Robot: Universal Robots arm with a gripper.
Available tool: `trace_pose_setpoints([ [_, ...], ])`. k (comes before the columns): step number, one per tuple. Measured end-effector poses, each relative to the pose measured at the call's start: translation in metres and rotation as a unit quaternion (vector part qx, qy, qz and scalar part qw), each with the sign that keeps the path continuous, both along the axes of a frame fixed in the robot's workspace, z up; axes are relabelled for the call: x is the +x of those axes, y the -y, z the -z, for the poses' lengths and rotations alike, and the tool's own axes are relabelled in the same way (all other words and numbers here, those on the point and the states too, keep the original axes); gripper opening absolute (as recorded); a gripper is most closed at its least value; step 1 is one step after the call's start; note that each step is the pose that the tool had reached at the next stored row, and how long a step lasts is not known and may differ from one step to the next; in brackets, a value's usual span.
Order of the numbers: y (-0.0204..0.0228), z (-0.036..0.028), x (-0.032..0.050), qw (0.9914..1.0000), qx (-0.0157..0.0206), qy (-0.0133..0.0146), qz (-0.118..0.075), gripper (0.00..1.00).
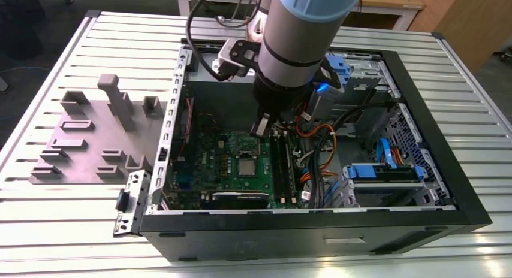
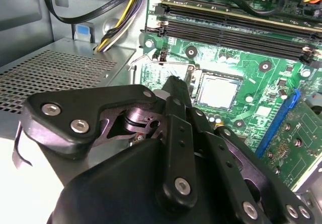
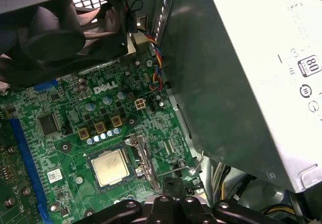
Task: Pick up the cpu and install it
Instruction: 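Close the cpu cover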
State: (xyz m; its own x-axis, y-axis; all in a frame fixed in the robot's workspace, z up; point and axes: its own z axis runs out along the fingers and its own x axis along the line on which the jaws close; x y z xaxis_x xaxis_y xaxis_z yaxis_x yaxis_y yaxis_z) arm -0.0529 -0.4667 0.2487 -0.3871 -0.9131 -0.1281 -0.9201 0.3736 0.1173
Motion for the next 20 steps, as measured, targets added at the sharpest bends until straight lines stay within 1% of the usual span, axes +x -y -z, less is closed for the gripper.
trace_pose_setpoints([
  [4,0.0023,0.0,0.0,1.0,0.0,0.0,0.0,0.11],
  [11,0.0028,0.0,0.0,1.0,0.0,0.0,0.0,0.11],
  [20,0.0053,0.0,0.0,1.0,0.0,0.0,0.0,0.11],
])
